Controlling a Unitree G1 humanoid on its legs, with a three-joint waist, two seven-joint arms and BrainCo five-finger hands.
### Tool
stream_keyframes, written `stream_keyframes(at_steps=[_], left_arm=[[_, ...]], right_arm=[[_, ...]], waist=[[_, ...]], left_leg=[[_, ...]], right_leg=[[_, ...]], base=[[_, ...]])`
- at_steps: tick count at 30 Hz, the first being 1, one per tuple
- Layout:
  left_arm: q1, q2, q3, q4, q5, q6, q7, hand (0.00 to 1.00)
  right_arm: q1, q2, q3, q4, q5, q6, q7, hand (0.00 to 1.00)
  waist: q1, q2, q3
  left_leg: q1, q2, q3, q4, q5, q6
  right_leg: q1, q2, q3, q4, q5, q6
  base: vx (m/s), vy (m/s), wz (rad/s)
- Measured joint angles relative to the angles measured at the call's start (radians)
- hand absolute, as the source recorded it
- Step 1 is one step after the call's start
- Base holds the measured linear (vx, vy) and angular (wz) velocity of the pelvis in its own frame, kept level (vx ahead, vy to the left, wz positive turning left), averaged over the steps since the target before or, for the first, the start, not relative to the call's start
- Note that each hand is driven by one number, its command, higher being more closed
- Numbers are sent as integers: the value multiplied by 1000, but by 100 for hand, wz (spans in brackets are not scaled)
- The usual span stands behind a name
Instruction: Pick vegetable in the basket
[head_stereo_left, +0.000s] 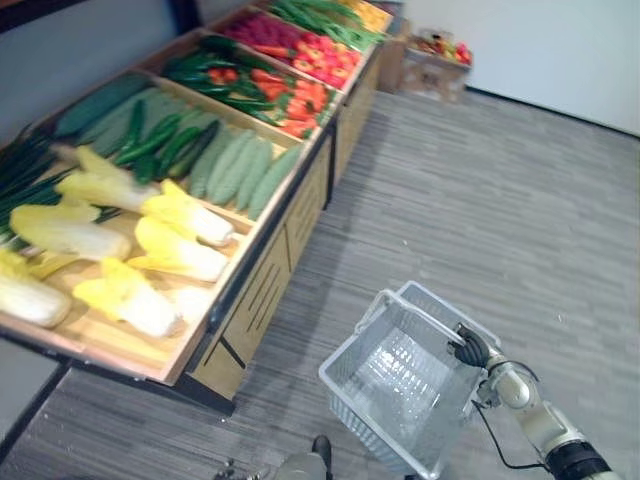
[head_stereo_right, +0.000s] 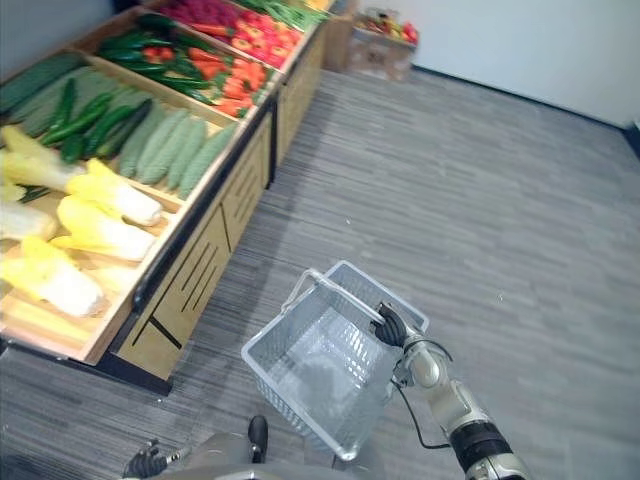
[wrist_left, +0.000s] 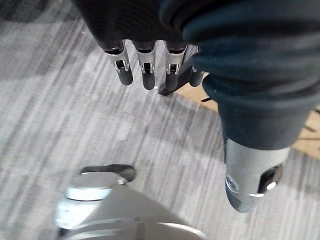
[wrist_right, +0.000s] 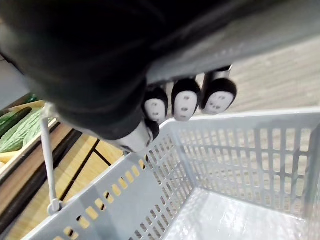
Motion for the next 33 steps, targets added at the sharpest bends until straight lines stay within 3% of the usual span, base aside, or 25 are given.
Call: stream_keyframes(at_steps=[1, 2, 3, 4, 6, 9, 10, 11, 12, 13, 14, 15, 16, 18, 19, 20, 21, 23, 25, 28, 33], left_arm=[[-5, -2, 0, -13, -1, -1, 2, 0], [-17, -1, -1, -39, -2, -3, 9, 0], [-27, 0, 0, -62, -2, -7, 16, 0], [-31, 0, -1, -69, -2, -9, 19, 0], [-50, -1, -15, -69, -2, -12, 21, 0], [-41, 0, -16, -63, -2, -14, 22, 0], [-28, 7, -8, -53, -2, -16, 22, 0], [-18, -1, 11, -36, -3, -16, 23, 0], [-16, -26, 20, -26, -5, -14, 26, 0], [-5, -52, 22, -18, -22, -15, 22, 0], [3, -69, 27, -2, -32, -15, 20, 0], [8, -77, 29, 5, -35, -15, 20, 0], [21, -87, 29, 15, -39, -12, 19, 0], [25, -78, 31, 11, -40, -11, 17, 0], [17, -75, 33, 11, -40, -11, 18, 0], [18, -87, 61, -11, -61, -11, 27, 0], [21, -86, 68, -16, -67, -12, 30, 0], [7, -93, 100, -17, -66, -8, 29, 0], [7, -96, 131, -4, -60, -4, 31, 0], [26, -98, 199, 17, -55, 15, 43, 0], [30, -112, 228, 34, -26, 14, 47, 0]], right_arm=[[0, -1, -5, -2, 2, 0, 0, 100], [1, -10, -7, -8, 8, -4, 0, 100], [4, -20, -8, -7, 10, -16, 0, 100], [8, -24, -12, -8, 10, -20, 0, 100], [43, -34, -59, -9, 9, -26, -1, 100], [76, -40, -102, -5, 9, -15, -1, 100], [93, -40, -112, -5, 9, -13, 0, 100], [104, -50, -128, 3, 9, -7, 0, 100], [96, -66, -132, 10, 9, -2, 0, 100], [79, -84, -133, 16, 9, 0, 2, 100], [63, -95, -131, 43, 8, 11, 11, 100], [72, -102, -132, 60, 9, 19, 10, 100], [85, -111, -136, 93, 11, 30, 9, 100], [91, -108, -175, 142, 17, 50, 3, 100], [114, -107, -217, 159, 17, 47, -7, 100], [178, -97, -333, 168, 23, 43, -42, 100], [197, -86, -407, 204, 22, 44, -54, 100], [187, -59, -499, 273, 30, 43, -65, 100], [161, -14, -614, 357, 64, 47, -80, 100], [131, 30, -726, 473, 111, 56, -103, 100], [97, 30, -785, 562, 146, 69, -105, 100]], waist=[[-5, 1, 0], [-18, -1, -2], [-22, -2, -3], [-21, -2, -5], [-21, -12, -22], [-22, -17, -27], [-23, -28, -38], [-21, -5, -61], [-5, 38, -66], [10, 68, -70], [13, 70, -71], [10, 68, -69], [2, 45, -52], [5, 29, -36], [2, 9, -25], [-15, 35, -21], [-36, 57, -26], [-51, 56, -27], [-54, 71, -27], [-50, 56, -29], [-53, 75, -40]], left_leg=[[8, -5, -33, 11, -14, 5], [8, -13, -94, 41, -45, 7], [5, -20, -154, 86, -89, 4], [8, -29, -188, 110, -112, 2], [6, -75, -327, 202, -182, -17], [45, -90, -456, 263, -262, -50], [64, -89, -499, 282, -285, -81], [64, -64, -541, 315, -301, -104], [57, -31, -552, 335, -300, -120], [36, -1, -558, 370, -251, -161], [14, 3, -548, 419, -165, -177], [-6, -5, -528, 469, -111, -187], [-89, -20, -458, 618, 19, -210], [-209, 35, -257, 760, -66, -209], [-270, 75, -148, 751, -96, -207], [-327, 207, 156, 503, 18, -190], [-329, 236, 298, 393, 81, -169], [-286, 187, 349, 214, 82, -169], [-227, 167, 369, 26, 95, -151], [-132, 133, 366, -156, 192, -165], [-117, 133, 358, -199, 216, -173]], right_leg=[[-11, 5, -21, -70, -25, -6], [-18, 24, -40, -267, -41, 3], [-9, 52, -12, -502, -33, 16], [-8, 66, 16, -608, -26, 25], [-11, 60, 136, -919, 6, 75], [-19, 42, 208, -965, 9, 80], [-14, 28, 205, -970, 27, 75], [-7, 38, 180, -940, 157, 130], [1, 72, 139, -920, 152, 98], [3, 93, 88, -877, 123, 47], [22, 96, 43, -855, 96, 15], [45, 94, 20, -857, 87, 3], [116, 76, -25, -888, 72, -8], [207, 69, -71, -943, 68, -14], [235, 56, -107, -960, 67, -14], [275, 54, -200, -966, 52, 5], [287, 53, -244, -957, -18, 28], [259, 20, -284, -959, -45, 47], [246, 35, -317, -961, -45, 47], [270, 34, -328, -963, -49, 43], [266, 41, -328, -957, -51, 41]], base=[[393, -20, 168], [392, -58, 165], [409, -87, 163], [476, -147, 163], [564, -229, 176], [714, -389, 168], [772, -474, 172], [773, -461, 140], [846, -520, 98], [602, -397, 70], [564, -401, 83], [506, -366, 105], [397, -302, 104], [292, -244, 86], [203, -163, 121], [224, -83, 161], [170, -2, 150], [59, 91, 85], [-25, 84, 51], [-43, 22, 19], [-21, 3, -2]])
